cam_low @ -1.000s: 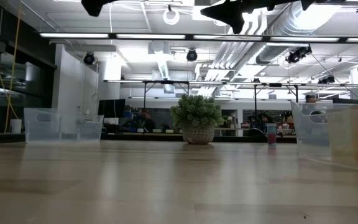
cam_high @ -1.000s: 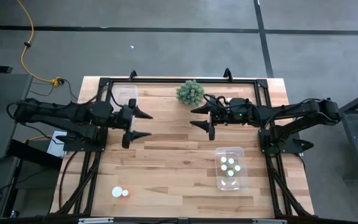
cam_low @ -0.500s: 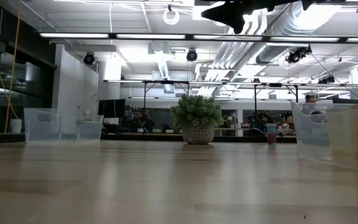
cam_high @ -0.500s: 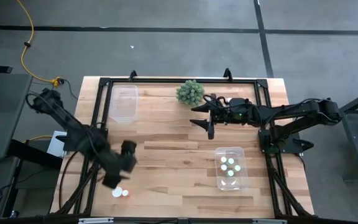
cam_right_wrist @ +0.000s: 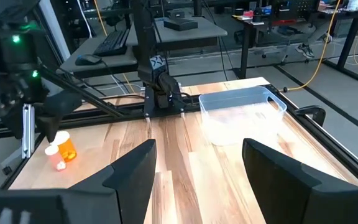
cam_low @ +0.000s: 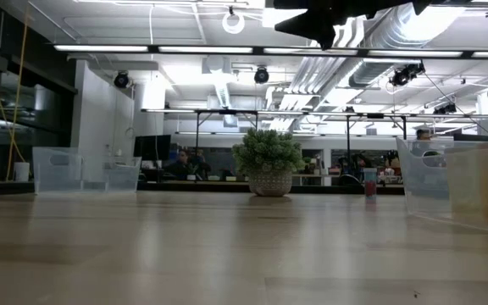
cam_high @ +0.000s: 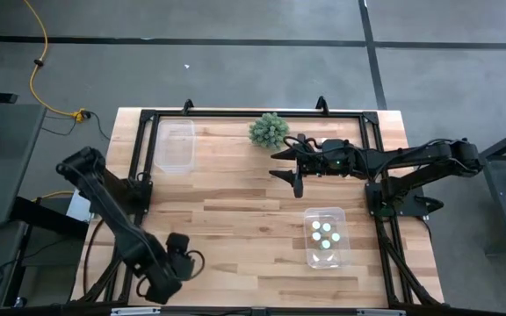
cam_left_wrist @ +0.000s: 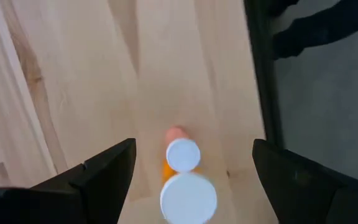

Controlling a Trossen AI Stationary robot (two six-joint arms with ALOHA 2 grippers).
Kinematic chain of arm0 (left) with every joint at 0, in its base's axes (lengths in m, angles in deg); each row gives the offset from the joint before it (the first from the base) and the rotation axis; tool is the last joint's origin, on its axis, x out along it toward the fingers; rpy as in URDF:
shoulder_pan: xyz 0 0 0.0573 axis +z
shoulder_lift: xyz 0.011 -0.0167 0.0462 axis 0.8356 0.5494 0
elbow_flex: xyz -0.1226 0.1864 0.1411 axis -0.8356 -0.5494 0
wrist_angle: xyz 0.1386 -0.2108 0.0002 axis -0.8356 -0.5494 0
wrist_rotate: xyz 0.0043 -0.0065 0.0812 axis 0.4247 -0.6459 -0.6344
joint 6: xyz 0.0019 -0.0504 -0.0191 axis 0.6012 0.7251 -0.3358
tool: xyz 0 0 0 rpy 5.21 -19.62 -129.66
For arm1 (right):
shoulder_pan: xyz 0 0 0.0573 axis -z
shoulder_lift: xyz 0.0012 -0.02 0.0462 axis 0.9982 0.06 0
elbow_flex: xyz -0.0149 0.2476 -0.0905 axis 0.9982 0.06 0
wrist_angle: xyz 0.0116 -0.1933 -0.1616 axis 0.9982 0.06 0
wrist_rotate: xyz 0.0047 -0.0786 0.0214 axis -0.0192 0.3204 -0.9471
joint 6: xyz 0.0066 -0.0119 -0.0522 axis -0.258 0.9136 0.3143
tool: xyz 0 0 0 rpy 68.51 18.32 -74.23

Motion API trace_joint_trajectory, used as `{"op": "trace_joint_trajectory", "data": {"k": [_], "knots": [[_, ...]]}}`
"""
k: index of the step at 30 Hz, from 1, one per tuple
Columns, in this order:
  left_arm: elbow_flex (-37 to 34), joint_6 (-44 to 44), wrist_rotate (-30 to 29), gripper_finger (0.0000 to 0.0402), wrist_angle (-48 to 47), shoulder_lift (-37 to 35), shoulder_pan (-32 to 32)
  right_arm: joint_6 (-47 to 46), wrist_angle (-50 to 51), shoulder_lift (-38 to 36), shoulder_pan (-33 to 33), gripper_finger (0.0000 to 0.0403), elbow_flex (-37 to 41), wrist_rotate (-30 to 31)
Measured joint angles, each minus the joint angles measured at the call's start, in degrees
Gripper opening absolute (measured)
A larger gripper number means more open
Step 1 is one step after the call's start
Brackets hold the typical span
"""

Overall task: Pick and place medicine bottles into bin by pill shape (circle, oval)
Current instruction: Put the pink tablet bottle into the right transparent bin

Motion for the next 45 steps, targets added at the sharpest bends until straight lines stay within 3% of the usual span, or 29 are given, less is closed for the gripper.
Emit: {"op": "trace_joint_trajectory", "data": {"k": [11,16,26,45], "knots": [[0.90,5.97,-0.92,0.0310,-3.19,8.46,-1.78,1.31,0.80,0.00,0.04,0.0232,0.00,-0.26],[0.90,6.10,-2.21,0.0304,-3.63,9.21,-1.71,1.31,1.05,0.00,0.04,0.0232,0.00,-0.26],[0.89,6.12,-0.58,0.0250,-3.30,9.19,-2.29,1.31,1.18,0.00,0.04,0.0232,0.00,-0.22],[0.79,6.09,-0.49,0.0229,-2.46,12.66,-2.28,1.29,1.18,0.00,0.04,0.0232,0.00,0.70]]}}
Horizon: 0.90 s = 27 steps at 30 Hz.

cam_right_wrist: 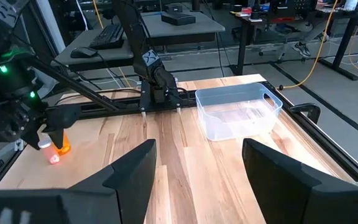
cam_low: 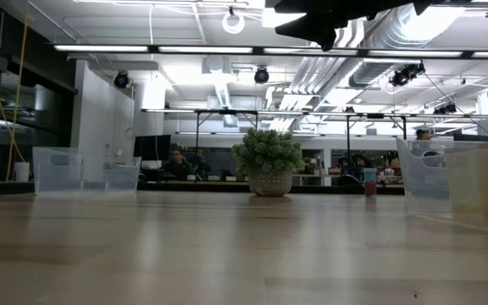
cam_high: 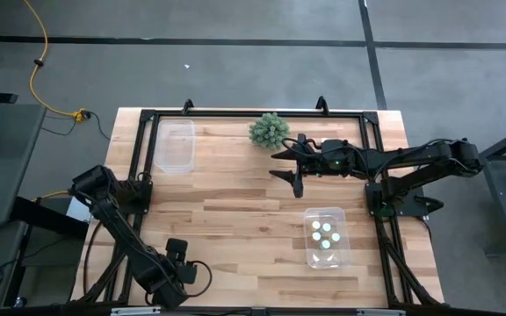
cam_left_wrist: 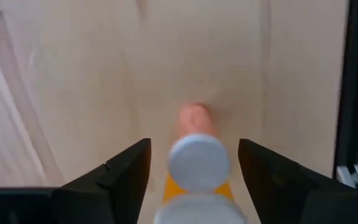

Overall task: Pick and place medicine bottles into bin by pill shape (circle, oval)
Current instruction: Put the pink tablet bottle into the right transparent bin

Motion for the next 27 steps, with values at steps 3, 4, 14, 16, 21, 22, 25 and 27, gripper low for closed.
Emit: {"op": "trace_joint_trajectory", "data": {"k": [3,4,14,16,21,22,25,27], "knots": [[0.00,0.34,-0.30,0.0220,-0.18,0.00,0.44,0.00,0.00,0.00,0.02,0.0232,0.00,1.23],[0.00,0.41,-0.49,0.0217,-0.41,0.00,0.44,0.00,0.00,0.00,0.02,0.0232,0.00,1.48],[0.02,0.47,-1.21,0.0179,-1.04,-1.46,0.29,0.00,0.02,0.00,0.02,0.0232,0.00,1.51],[0.04,0.47,-1.77,0.0171,-0.83,-1.96,0.27,0.00,0.09,0.00,0.02,0.0232,0.00,1.52],[0.04,0.47,-1.12,0.0154,-0.72,-1.88,0.13,0.00,0.36,0.00,0.02,0.0232,0.00,1.53],[0.04,0.47,-1.22,0.0152,-0.65,-1.88,0.09,0.00,0.46,0.00,0.02,0.0232,0.00,1.54],[0.04,0.47,-1.55,0.0150,-0.18,-1.88,0.05,0.00,0.69,0.00,0.01,0.0232,0.00,1.53],[0.04,0.47,-1.55,0.0150,0.02,-1.86,0.03,0.00,0.74,0.00,0.02,0.0232,0.00,1.55]]}}
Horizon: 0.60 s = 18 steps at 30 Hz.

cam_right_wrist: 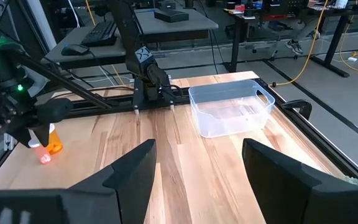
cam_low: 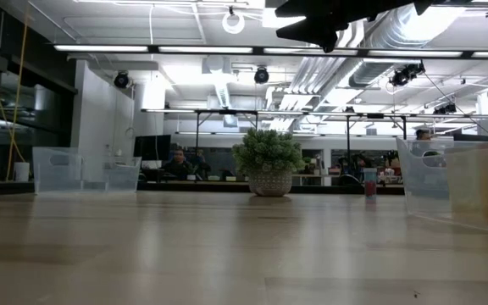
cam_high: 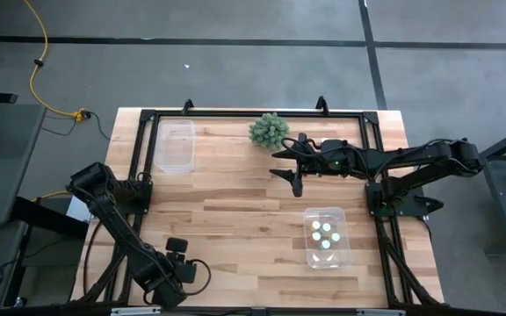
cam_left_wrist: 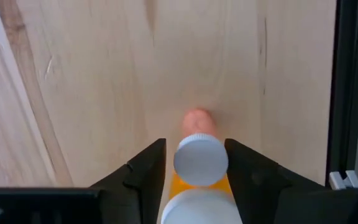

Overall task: Pick and place medicine bottles into bin by pill shape (circle, oval)
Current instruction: Put the pink tablet bottle into the right transparent bin

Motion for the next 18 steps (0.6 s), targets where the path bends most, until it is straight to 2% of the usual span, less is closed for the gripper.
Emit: {"op": "trace_joint_trajectory", "data": {"k": [18], "knots": [[0.00,0.00,-0.19,0.0115,1.28,0.00,-0.17,-0.44,0.21,0.00,0.00,0.0232,0.00,0.01]]}}
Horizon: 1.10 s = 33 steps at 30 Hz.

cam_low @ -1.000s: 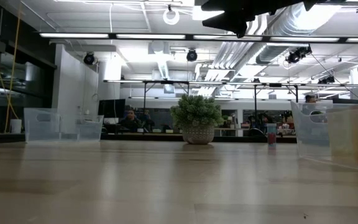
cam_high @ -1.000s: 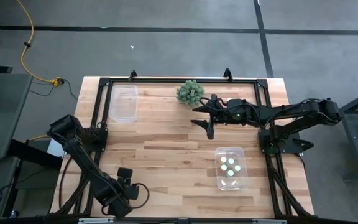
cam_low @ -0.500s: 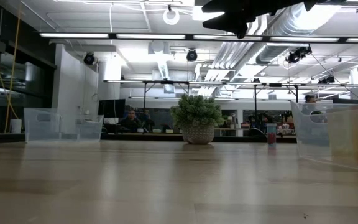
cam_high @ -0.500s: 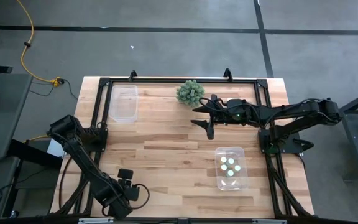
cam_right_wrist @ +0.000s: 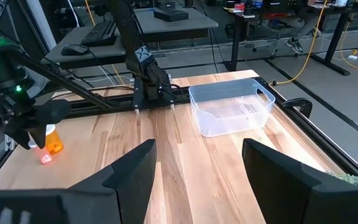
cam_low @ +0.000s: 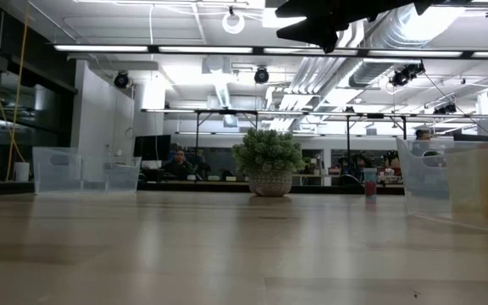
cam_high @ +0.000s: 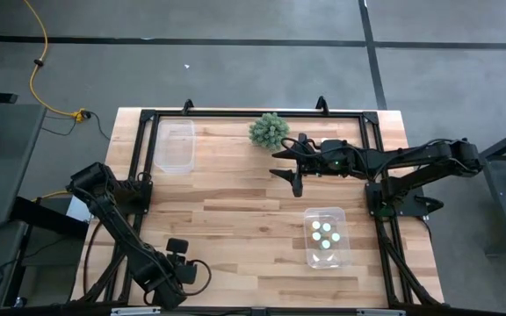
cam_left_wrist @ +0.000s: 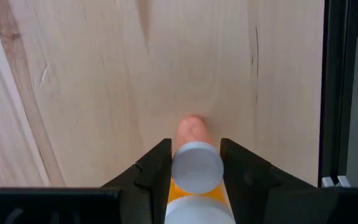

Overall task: Pick and place medicine bottles into bin by pill shape (circle, oval)
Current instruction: Put the pink tablet bottle into the right transparent bin

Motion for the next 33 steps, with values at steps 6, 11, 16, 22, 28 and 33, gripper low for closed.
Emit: {"op": "trace_joint_trajectory", "data": {"k": [6,11,16,22,28,33], "knots": [[0.00,-0.01,0.20,0.0112,-0.01,0.00,0.56,0.00,0.16,0.01,0.00,0.0232,0.00,0.02],[-0.04,-2.29,1.95,0.0103,0.08,-2.25,2.47,0.00,0.14,0.00,-0.02,0.0232,0.00,-0.01],[-0.03,-6.56,1.57,0.0103,-1.85,-6.85,5.19,0.00,0.03,0.00,-0.02,0.0232,0.00,-0.08],[-0.02,-15.14,1.16,0.0103,-7.41,-12.85,10.11,0.00,-0.32,0.00,-0.19,0.0232,0.00,-0.76],[-0.02,-22.92,-0.08,0.0103,-9.40,-19.18,20.83,0.44,2.06,0.00,-1.08,0.0232,0.00,-3.50],[0.04,-30.88,-0.18,0.0103,-9.24,-21.26,31.44,1.30,5.53,1.35,-4.40,0.0232,0.00,-2.76]]}}
